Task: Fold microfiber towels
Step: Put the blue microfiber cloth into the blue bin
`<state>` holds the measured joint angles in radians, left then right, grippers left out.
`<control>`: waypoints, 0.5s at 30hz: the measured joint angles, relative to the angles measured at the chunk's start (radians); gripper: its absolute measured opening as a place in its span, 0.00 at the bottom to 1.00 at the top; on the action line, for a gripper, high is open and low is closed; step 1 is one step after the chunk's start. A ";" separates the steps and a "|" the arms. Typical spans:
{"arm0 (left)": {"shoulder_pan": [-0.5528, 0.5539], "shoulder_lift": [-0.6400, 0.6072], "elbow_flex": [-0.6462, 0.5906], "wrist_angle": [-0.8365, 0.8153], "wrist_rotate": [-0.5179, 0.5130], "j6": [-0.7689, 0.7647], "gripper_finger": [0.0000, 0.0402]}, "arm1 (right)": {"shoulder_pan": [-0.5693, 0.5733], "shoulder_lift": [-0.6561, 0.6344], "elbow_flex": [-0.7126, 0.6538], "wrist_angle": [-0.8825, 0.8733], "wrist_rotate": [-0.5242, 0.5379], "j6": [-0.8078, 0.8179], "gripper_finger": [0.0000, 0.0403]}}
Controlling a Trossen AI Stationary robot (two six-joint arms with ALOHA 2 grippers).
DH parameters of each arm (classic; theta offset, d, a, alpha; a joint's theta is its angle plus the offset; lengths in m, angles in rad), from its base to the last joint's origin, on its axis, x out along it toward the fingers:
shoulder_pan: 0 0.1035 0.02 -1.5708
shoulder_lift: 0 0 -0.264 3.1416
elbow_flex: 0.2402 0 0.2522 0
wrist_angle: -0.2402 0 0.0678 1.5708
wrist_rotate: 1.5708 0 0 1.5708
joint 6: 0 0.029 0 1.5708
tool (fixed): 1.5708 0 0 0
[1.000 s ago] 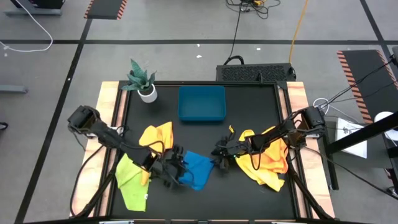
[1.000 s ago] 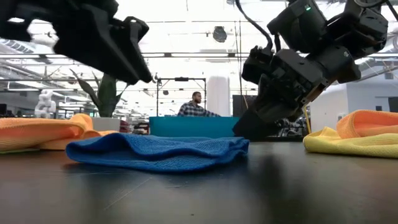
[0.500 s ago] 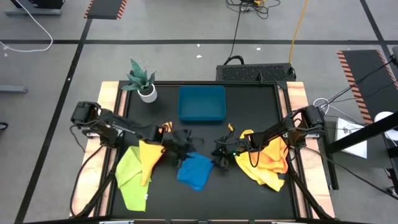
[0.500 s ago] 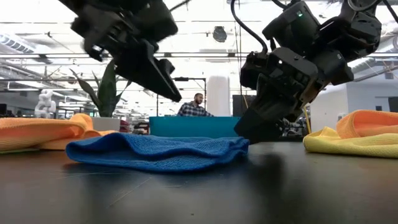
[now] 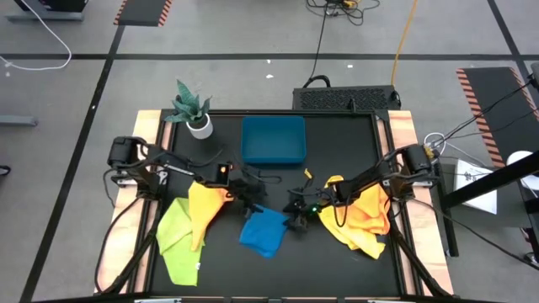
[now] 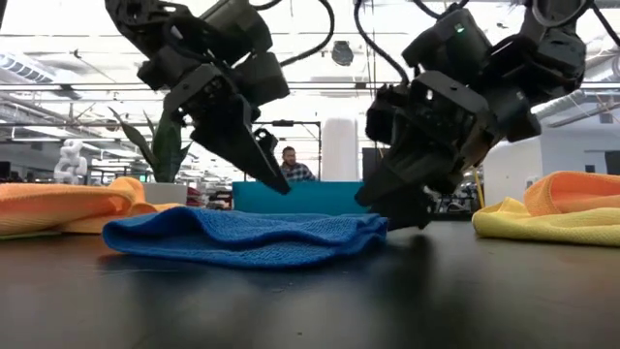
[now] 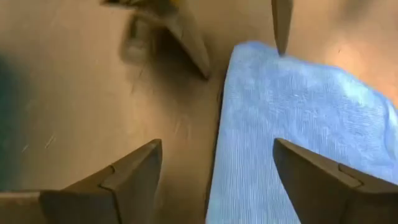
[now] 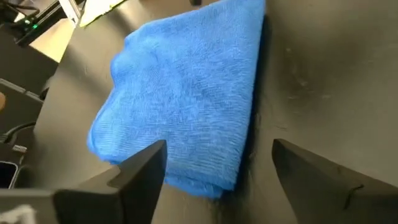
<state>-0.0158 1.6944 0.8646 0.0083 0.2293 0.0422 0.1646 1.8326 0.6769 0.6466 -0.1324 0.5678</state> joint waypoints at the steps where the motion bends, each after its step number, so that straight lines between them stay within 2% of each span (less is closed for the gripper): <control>1: 0.001 0.007 0.000 -0.008 0.001 -0.001 0.78 | -0.001 0.014 0.011 -0.001 -0.003 0.005 0.75; 7: 0.011 0.064 0.000 -0.033 0.042 -0.024 0.79 | -0.003 0.080 0.057 0.013 -0.024 0.015 0.79; 15: 0.026 0.111 0.005 -0.059 0.098 -0.047 0.78 | -0.003 0.082 0.056 -0.032 -0.057 0.016 0.68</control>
<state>0.0097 1.8057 0.8692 -0.0509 0.3270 -0.0051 0.1618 1.9148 0.7330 0.6150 -0.1897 0.5838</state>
